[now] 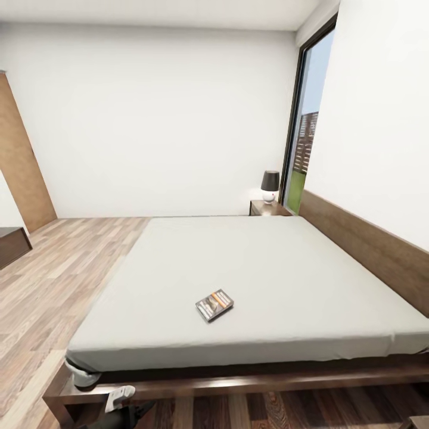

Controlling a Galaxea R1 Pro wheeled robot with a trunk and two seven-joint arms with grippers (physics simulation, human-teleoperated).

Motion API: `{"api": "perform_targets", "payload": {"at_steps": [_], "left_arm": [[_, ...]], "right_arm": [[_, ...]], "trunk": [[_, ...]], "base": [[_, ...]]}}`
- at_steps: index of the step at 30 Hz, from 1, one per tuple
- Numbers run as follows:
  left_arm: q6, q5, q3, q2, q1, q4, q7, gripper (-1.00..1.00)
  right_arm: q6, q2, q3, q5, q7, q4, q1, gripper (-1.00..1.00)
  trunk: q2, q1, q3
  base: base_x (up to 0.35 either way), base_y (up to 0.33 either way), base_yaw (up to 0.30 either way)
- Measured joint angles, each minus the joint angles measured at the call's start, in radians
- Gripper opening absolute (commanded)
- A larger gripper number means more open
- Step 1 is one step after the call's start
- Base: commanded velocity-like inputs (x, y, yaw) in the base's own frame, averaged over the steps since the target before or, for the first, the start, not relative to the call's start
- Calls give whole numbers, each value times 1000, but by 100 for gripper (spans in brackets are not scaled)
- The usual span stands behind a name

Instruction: In the bedroom, move the book from the bed onto either nightstand, and place the two sandals side by side next to the bed.

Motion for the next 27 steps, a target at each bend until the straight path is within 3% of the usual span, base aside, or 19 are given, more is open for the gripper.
{"api": "perform_targets", "payload": {"at_steps": [7, 13, 14, 15, 19, 24, 27], "left_arm": [[0, 0, 0, 0, 0, 0, 1, 100], [0, 0, 0, 0, 1, 0, 3, 100], [0, -1, 0, 0, 1, 0, 3, 100], [-1, -1, 0, 0, 1, 0, 3, 100], [-1, -2, 0, 0, 0, -1, 9, 100], [-2, -7, -4, -6, 0, -1, 106, 100], [-3, -43, -11, -32, 1, -1, 182, 100]], "right_arm": [[-1, -2, -3, -4, -1, -7, 0, 100], [1, -7, -10, -7, 3, -145, -1, 100], [2, -8, -16, -13, 4, -180, -1, 100], [3, -10, -44, -47, 4, -224, -1, 100], [1, -11, -100, -118, 1, -249, -1, 100], [-1, -13, -117, -148, -2, -246, 0, 100], [-1, -14, -119, -152, -2, -244, 0, 100]], "trunk": [[49, -27, 22], [91, -50, 41], [98, -54, 44], [105, -58, 47], [133, -73, 60], [168, -92, 75], [189, -104, 85]], "base": [[0, 0, 0], [0, 0, 0], [0, 0, 0], [0, 0, 0], [0, 0, 0], [0, 0, 0], [0, 0, 0]]}}
